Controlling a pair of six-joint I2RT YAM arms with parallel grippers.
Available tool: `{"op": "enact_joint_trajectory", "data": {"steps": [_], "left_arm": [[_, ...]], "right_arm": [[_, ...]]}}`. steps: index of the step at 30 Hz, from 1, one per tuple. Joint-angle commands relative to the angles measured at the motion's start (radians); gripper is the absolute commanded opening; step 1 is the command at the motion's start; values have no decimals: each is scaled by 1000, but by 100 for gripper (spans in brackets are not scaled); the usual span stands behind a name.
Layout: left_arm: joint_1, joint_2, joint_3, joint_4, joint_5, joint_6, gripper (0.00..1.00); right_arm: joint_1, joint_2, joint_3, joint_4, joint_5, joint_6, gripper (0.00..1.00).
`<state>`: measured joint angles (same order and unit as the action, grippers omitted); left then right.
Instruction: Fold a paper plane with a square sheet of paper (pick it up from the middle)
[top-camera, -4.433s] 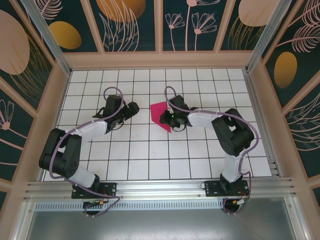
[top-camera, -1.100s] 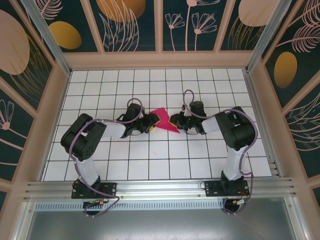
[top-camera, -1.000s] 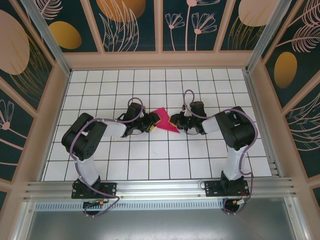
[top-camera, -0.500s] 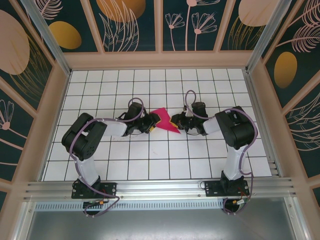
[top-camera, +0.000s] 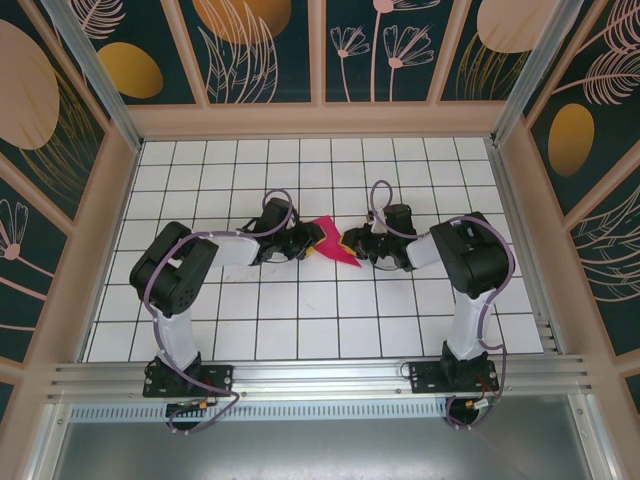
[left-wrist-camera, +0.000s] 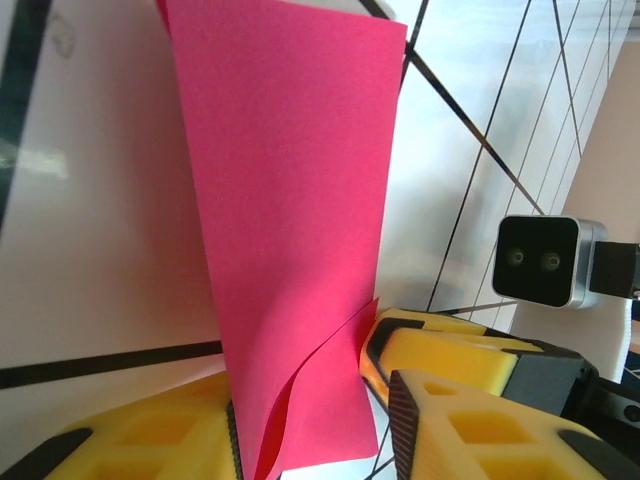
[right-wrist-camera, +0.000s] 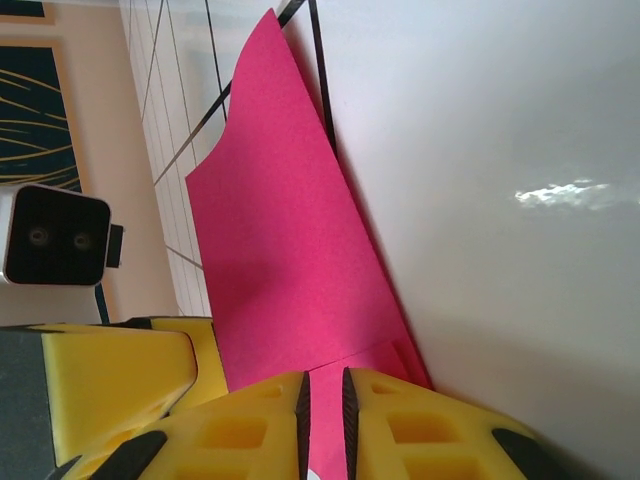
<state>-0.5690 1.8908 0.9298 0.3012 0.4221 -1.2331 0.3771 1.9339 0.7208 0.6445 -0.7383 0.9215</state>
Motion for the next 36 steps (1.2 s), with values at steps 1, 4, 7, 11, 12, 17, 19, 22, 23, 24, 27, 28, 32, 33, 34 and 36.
{"op": "enact_joint_trajectory", "data": {"steps": [1,4,7,11,12,17,19,22,23,24,27,28,32,33,34,36], "left_arm": [[-4,22,19,-17,14,17,38],[-4,28,18,-10,12,20,31],[-5,31,13,-2,10,20,17],[-5,13,1,-2,-6,24,1],[-4,9,1,-6,-10,26,0],[-3,-10,13,-37,-11,33,0],[-3,-15,26,-70,-11,47,0],[-2,-21,36,-107,-5,67,0],[0,-22,37,-119,-3,75,0],[2,-21,37,-131,0,81,0],[7,-22,69,-140,17,90,0],[9,-25,72,-145,18,94,0],[18,-41,73,-155,18,101,0],[20,-44,73,-157,19,103,0],[22,-46,73,-158,23,106,0],[24,-48,75,-163,29,107,0]], "right_arm": [[-8,32,-12,-92,15,-56,21],[-8,20,5,-122,23,-110,24],[-5,-4,24,-149,20,-191,30],[-6,-76,46,-196,64,-282,41],[-5,-97,51,-209,83,-307,45],[0,-197,18,-207,162,-430,62],[13,-229,5,-233,214,-490,65],[69,-304,-31,-235,324,-592,65],[98,-325,-33,-244,381,-631,64],[133,-341,-35,-255,442,-685,62],[219,-357,-42,-249,540,-817,55],[232,-354,-47,-238,545,-846,54],[266,-335,-63,-202,559,-938,52],[288,-334,-87,-164,557,-999,50],[316,-336,-114,-118,581,-1055,51],[352,-328,-123,-88,637,-1116,50]]}}
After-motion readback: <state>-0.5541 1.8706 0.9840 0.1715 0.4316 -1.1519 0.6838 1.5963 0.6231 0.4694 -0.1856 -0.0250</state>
